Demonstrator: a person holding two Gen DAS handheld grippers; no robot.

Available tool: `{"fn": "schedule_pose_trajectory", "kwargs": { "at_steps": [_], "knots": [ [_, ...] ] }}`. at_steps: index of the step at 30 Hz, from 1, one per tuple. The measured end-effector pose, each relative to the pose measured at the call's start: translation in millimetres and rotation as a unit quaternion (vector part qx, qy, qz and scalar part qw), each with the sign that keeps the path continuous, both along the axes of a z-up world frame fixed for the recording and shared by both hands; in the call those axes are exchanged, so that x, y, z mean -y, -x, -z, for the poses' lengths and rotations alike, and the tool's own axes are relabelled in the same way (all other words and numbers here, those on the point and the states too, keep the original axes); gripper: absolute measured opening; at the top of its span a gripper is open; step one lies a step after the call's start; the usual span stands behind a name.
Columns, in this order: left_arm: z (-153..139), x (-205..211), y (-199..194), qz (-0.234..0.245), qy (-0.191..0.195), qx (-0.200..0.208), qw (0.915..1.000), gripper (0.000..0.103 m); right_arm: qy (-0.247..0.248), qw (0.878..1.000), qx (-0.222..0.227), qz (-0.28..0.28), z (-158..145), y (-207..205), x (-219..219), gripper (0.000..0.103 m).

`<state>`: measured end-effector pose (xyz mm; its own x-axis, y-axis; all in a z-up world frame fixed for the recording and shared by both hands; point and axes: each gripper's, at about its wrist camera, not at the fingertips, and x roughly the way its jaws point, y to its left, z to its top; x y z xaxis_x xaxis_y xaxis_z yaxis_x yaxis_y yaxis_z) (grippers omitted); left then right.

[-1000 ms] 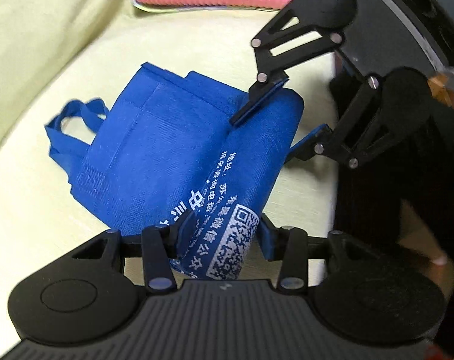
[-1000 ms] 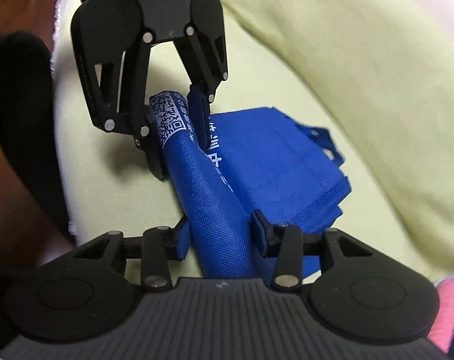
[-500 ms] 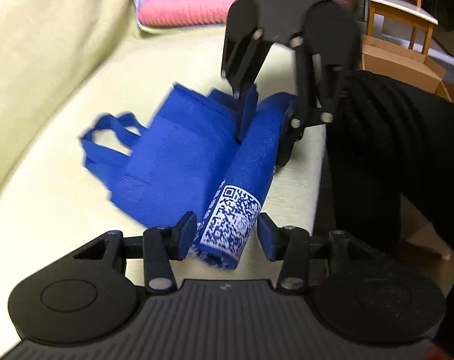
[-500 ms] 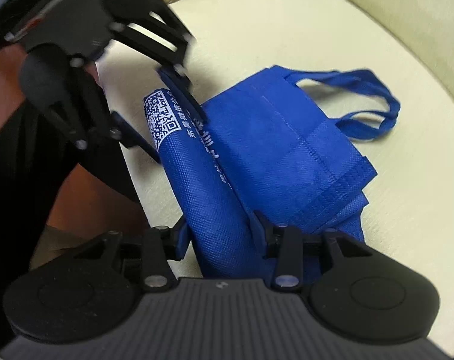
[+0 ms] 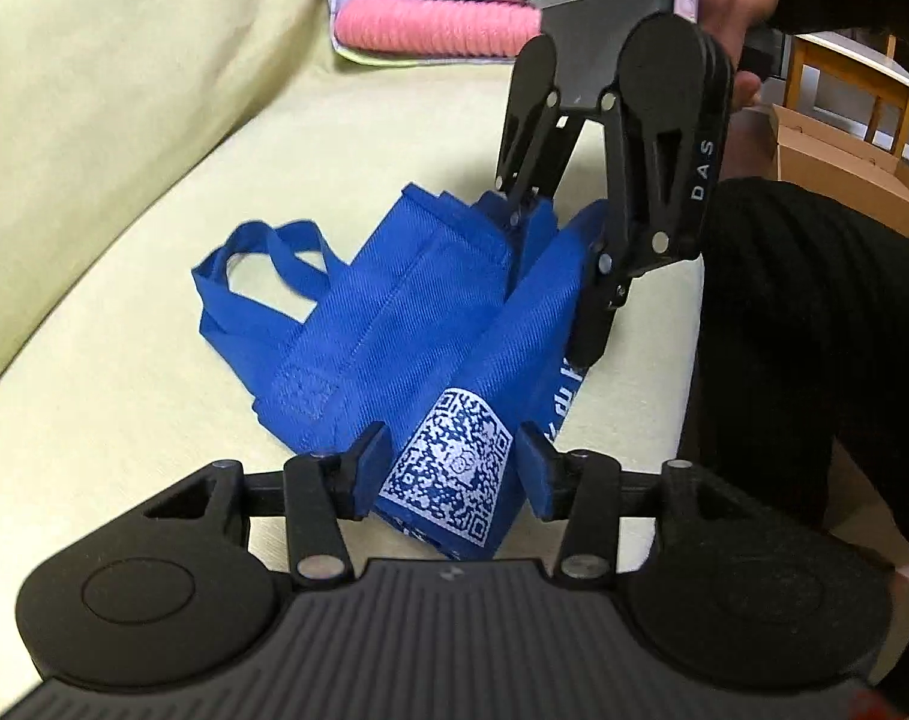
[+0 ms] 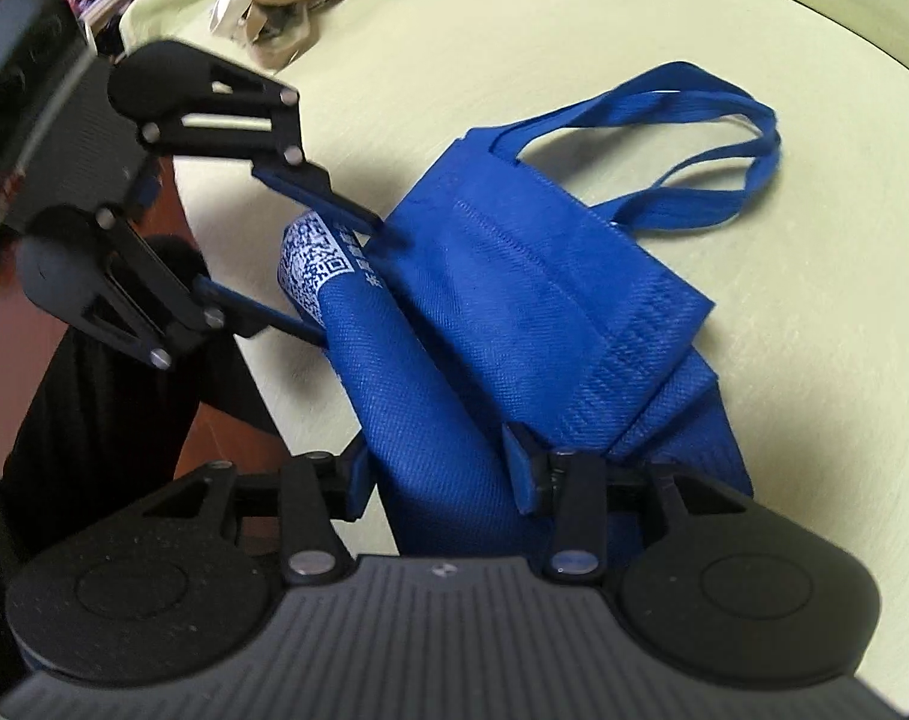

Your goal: Fold shopping bag

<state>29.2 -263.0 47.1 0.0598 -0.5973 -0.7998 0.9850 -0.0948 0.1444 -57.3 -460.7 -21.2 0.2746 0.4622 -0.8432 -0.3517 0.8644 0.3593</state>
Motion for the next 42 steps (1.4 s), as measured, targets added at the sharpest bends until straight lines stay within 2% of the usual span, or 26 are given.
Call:
{"fn": "schedule_pose_trajectory", "kwargs": {
  "at_steps": [4,9,11,13,17,20,23,27,29,32,35,39,40,41,42],
  "knots": [
    [2,6,-2,0.007,-0.016,-0.002,0.9998,0.050,-0.008,0.999,0.022,0.026,-7,22,-1,0.039],
    [8,3,-18,0.006,-0.026,-0.056,0.9981,0.050,0.025,0.996,0.078,0.038,-11,42,-14,0.042],
    [11,1,-24,0.005,-0.025,-0.078,0.9967,0.050,0.036,0.994,0.093,0.039,5,21,-15,0.043],
    [12,-1,-29,0.002,-0.023,-0.091,0.9956,0.051,0.038,0.993,0.102,0.050,4,25,-15,0.044],
    [11,-2,-31,0.006,-0.022,-0.093,0.9954,0.051,0.012,0.990,0.112,0.084,-4,36,0,0.046],
    [9,-5,-27,0.005,-0.016,-0.083,0.9964,0.051,-0.008,0.988,0.100,0.121,-6,41,14,0.046],
    [7,-5,-14,0.008,-0.005,-0.039,0.9992,0.055,-0.024,0.986,0.073,0.147,-4,32,23,0.046],
    [0,-18,12,0.004,0.016,0.064,0.9978,0.059,-0.041,0.984,0.039,0.167,-3,16,34,0.046],
    [-8,-26,29,0.005,0.031,0.125,0.9917,0.058,-0.051,0.982,0.027,0.181,-2,11,41,0.047],
    [-9,-31,56,0.050,0.030,0.194,0.9792,0.059,-0.059,0.979,0.013,0.195,2,3,48,0.047],
    [2,-24,75,0.097,0.007,0.258,0.9612,0.059,-0.058,0.979,0.007,0.196,2,0,49,0.046],
    [31,-7,84,0.126,-0.025,0.310,0.9419,0.059,-0.069,0.976,0.004,0.206,6,0,51,0.046],
    [37,-3,84,0.126,-0.030,0.320,0.9387,0.059,-0.072,0.975,0.005,0.209,7,0,52,0.046],
    [40,2,83,0.121,-0.034,0.318,0.9398,0.058,-0.075,0.974,0.006,0.213,9,1,53,0.046],
    [40,7,80,0.109,-0.039,0.303,0.9460,0.057,-0.077,0.973,0.009,0.216,10,2,53,0.046]
  ]
}}
